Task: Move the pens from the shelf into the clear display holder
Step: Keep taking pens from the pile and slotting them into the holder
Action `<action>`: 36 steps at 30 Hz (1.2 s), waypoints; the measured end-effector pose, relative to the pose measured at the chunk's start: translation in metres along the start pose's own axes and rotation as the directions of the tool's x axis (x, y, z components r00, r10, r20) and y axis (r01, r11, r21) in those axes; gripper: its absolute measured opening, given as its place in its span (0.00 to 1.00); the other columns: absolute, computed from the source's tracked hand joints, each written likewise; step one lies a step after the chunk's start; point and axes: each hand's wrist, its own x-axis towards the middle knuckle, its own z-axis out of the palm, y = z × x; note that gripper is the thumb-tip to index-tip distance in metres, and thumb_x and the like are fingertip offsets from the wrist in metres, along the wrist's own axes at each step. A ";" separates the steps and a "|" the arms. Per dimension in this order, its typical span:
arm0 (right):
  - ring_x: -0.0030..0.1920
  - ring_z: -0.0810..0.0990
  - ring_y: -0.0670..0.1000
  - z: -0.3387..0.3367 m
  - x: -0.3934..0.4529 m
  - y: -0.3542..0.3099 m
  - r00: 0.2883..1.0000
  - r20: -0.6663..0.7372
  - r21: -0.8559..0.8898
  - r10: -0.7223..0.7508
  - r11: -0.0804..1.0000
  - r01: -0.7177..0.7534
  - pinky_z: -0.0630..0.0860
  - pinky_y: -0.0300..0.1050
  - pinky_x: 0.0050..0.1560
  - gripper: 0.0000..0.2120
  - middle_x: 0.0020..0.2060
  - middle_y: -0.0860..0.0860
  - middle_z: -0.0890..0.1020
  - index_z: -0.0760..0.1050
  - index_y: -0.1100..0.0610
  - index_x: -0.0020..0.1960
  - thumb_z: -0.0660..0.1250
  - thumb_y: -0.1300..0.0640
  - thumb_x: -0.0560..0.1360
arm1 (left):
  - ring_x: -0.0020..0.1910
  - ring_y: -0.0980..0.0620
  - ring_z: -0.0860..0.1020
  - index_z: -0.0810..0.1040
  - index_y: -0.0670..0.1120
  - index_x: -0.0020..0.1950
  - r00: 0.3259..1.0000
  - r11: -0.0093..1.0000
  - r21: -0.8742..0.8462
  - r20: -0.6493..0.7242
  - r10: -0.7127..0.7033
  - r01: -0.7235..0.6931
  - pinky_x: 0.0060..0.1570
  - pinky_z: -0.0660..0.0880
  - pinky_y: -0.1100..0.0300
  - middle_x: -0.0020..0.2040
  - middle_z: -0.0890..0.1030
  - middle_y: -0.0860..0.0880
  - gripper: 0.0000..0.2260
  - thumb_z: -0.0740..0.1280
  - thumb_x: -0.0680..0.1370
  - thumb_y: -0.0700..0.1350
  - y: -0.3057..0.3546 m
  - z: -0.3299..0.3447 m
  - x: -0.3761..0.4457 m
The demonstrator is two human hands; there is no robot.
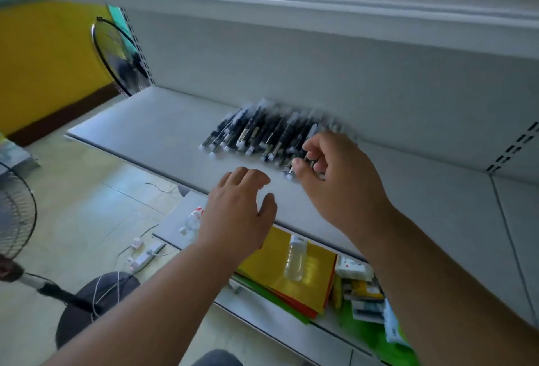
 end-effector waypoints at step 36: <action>0.40 0.76 0.42 0.078 0.058 -0.047 0.875 -0.272 -0.086 0.401 0.895 -0.437 0.74 0.38 0.41 0.09 0.44 0.42 0.77 0.74 0.50 0.55 0.67 0.48 0.77 | 0.34 0.47 0.68 0.70 0.44 0.56 0.894 0.971 0.076 0.413 0.176 -0.226 0.34 0.66 0.57 0.41 0.70 0.46 0.12 0.54 0.82 0.50 -0.111 0.024 0.191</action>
